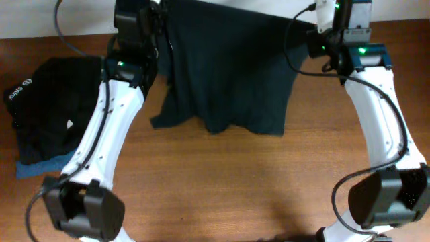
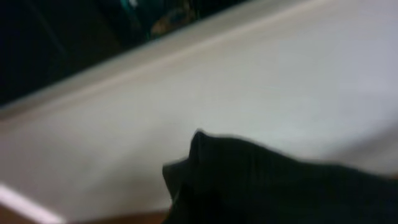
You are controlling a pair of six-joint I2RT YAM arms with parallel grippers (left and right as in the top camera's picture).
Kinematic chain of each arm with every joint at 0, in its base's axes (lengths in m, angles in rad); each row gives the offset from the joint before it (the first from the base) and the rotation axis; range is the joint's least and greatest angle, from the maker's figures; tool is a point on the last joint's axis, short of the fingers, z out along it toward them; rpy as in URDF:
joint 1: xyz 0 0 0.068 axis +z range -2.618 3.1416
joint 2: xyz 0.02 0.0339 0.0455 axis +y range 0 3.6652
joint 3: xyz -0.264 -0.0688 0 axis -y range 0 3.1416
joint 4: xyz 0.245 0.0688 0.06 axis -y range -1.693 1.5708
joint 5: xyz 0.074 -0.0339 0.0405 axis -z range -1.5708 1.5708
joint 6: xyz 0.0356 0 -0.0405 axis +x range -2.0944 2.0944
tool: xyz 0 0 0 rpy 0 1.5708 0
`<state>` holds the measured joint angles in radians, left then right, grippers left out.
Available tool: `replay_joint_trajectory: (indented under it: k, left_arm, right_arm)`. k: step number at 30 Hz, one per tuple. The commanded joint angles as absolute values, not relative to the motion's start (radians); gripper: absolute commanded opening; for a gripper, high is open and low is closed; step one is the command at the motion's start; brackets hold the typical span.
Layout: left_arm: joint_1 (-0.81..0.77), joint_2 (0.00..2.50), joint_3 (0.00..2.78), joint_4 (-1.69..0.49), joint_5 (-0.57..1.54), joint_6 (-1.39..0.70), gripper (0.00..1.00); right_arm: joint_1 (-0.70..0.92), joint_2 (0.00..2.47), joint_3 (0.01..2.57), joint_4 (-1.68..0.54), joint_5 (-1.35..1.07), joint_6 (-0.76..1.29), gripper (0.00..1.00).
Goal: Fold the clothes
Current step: 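Stretch the shirt between both grippers, pulling the right gripper rightward, then lower the stretched shirt flat onto the table with both grippers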
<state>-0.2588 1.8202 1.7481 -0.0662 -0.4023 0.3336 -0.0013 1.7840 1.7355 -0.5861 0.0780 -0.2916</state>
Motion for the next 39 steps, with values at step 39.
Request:
replay_joint_trajectory:
  k: [39]
  left_arm:
    - [-0.266,1.866,2.043,-1.549,0.091,0.315,0.00]
  right_arm:
    - [-0.014,1.877,1.671,-1.575,-0.102,-0.269,0.04]
